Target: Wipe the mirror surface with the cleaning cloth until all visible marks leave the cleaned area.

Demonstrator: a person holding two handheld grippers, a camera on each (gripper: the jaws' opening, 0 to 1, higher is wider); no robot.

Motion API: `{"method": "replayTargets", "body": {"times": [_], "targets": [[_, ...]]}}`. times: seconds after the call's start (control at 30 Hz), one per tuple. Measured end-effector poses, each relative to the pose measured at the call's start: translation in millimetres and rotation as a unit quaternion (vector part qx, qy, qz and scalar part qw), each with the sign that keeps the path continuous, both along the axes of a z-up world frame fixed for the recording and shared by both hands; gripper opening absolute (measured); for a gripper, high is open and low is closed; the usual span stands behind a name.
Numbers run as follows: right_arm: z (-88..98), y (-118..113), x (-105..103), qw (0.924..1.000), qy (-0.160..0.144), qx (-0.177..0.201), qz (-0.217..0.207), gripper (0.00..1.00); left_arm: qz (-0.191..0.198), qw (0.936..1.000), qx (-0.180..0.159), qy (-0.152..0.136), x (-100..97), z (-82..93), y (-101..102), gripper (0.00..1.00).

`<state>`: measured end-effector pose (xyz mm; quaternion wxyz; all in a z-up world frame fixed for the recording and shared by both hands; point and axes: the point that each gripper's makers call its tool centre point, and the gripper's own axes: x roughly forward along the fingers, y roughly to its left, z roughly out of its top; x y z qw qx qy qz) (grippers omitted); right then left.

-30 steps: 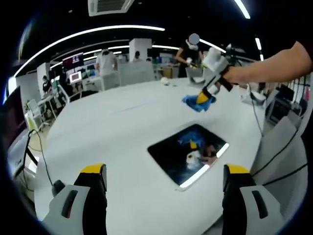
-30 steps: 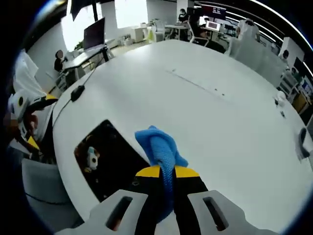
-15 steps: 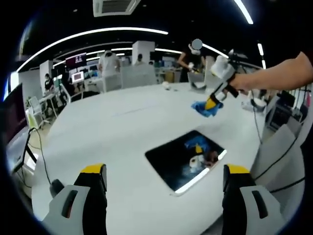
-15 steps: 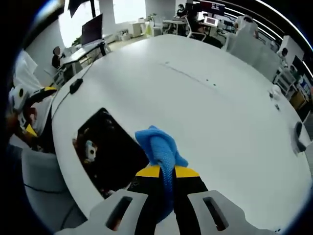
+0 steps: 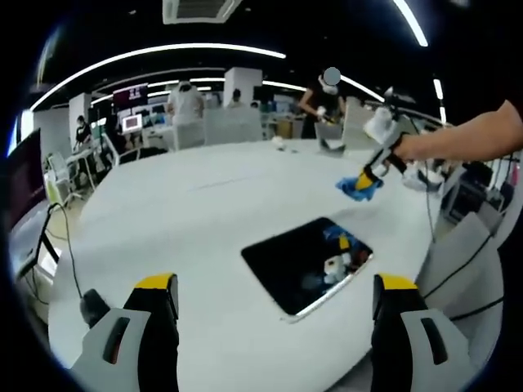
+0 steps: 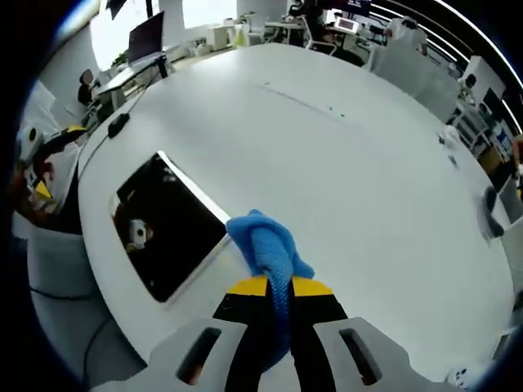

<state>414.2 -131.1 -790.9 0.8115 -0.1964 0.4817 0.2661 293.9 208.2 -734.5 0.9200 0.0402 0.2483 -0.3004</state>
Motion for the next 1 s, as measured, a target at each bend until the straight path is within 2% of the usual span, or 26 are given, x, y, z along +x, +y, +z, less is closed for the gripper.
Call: {"method": "replayTargets", "body": {"times": [0.33, 0.67, 1.0], "targets": [[-9.5, 1, -4, 1.0, 0.003, -0.001, 0.002, 0.04, -0.008, 1.0, 0.002, 0.006, -3.8, -6.2, -7, 0.99], [-38.9, 5, -6, 0.9985, 0.0, -0.035, 0.042, 0.04, -0.008, 0.9999, 0.011, 0.01, -7.9, -11.5, -3, 0.99], [-59.5, -5, -5, 0.998, 0.014, -0.05, 0.036, 0.04, -0.001, 0.9998, 0.014, 0.01, -6.8, -12.2, 0, 0.99]]}}
